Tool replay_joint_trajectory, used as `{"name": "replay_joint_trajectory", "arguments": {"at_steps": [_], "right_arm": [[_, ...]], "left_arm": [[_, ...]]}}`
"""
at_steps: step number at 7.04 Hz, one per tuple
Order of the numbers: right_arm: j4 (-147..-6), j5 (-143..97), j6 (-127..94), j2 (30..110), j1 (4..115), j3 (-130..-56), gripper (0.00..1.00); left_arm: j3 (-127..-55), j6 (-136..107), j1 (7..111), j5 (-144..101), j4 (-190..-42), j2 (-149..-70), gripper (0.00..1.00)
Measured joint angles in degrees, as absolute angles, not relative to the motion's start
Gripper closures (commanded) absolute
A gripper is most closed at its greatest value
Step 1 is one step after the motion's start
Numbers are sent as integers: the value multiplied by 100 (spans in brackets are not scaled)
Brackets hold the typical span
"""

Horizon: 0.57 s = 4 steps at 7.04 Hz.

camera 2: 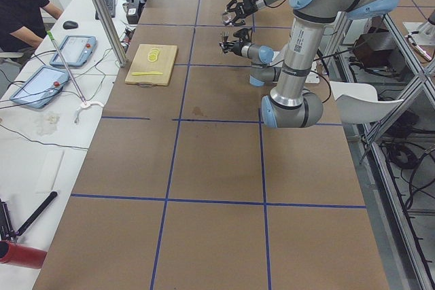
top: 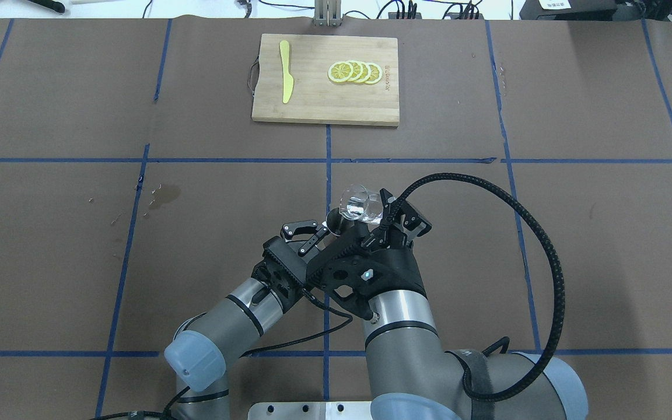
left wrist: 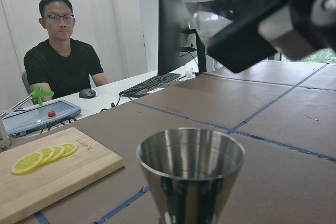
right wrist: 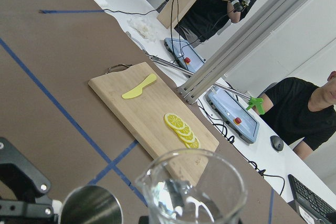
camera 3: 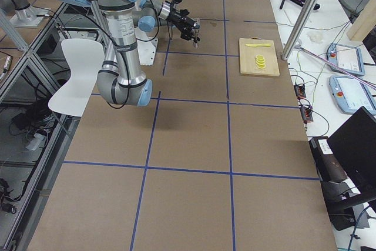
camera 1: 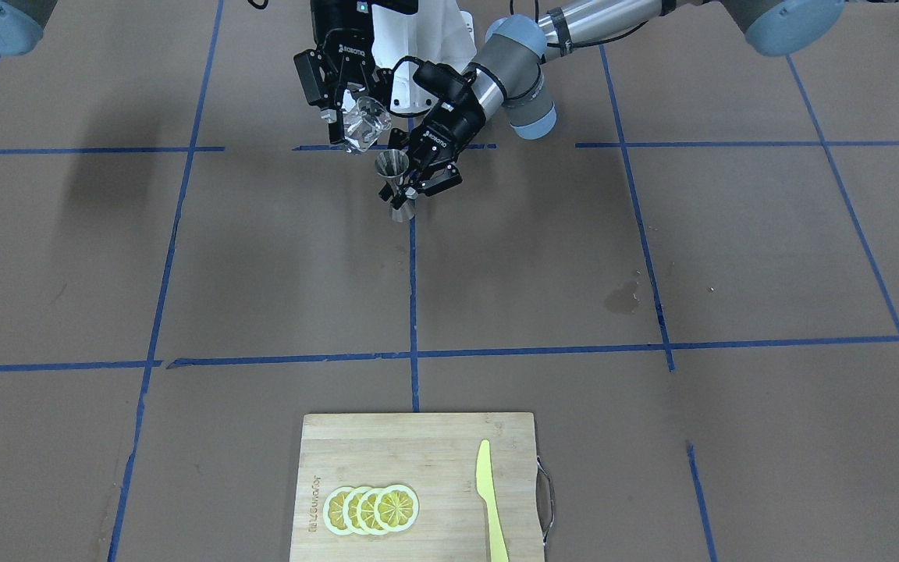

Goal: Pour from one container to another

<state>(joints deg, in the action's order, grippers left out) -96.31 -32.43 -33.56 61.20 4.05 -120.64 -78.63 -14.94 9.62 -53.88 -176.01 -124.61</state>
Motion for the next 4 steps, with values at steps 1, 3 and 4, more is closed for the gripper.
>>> {"name": "replay_joint_trajectory", "arguments": {"at_steps": [1,3,4], "right_arm": [[-9765,-3243,-3266,6093,408,-12063,95],[-10123,-3243,-3108,6011,419,-12084,95],[-10296,-3243,-2990,5994,424,-12108,95]], "left_arm": [[-7863,-1494,961,-5388,-17598,-12457,100],[-7865,-1494,962,-5388,-17596,-12455,100],[-7866,-1494,963,-5388,-17596,-12454,100]]}}
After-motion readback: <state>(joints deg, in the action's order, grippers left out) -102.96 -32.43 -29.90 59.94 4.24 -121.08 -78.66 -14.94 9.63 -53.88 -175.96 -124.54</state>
